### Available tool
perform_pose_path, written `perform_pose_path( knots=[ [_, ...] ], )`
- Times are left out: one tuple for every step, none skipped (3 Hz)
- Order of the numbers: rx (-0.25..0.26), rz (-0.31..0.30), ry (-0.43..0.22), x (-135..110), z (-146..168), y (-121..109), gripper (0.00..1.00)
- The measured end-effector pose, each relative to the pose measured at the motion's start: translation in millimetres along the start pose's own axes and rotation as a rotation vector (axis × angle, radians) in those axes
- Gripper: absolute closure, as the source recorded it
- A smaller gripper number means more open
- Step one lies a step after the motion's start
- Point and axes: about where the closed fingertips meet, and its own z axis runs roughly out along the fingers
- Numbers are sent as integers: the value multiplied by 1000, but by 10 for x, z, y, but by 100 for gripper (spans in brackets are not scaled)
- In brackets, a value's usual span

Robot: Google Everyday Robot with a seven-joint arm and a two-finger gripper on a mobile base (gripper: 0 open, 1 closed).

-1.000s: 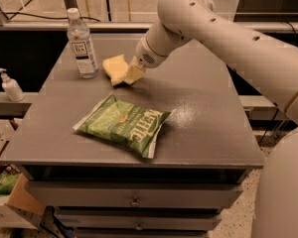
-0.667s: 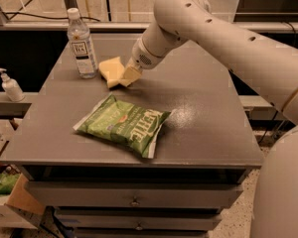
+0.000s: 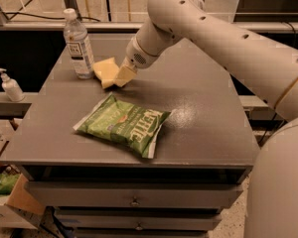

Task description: Move sponge near blue plastic bottle

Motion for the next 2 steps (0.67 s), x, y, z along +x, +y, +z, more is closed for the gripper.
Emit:
perform_pose_path(
  knots=[
    [-9,-5,-6,-42,12,24,36],
    [-13,-9,-12,-78,24,43,13]
  ],
)
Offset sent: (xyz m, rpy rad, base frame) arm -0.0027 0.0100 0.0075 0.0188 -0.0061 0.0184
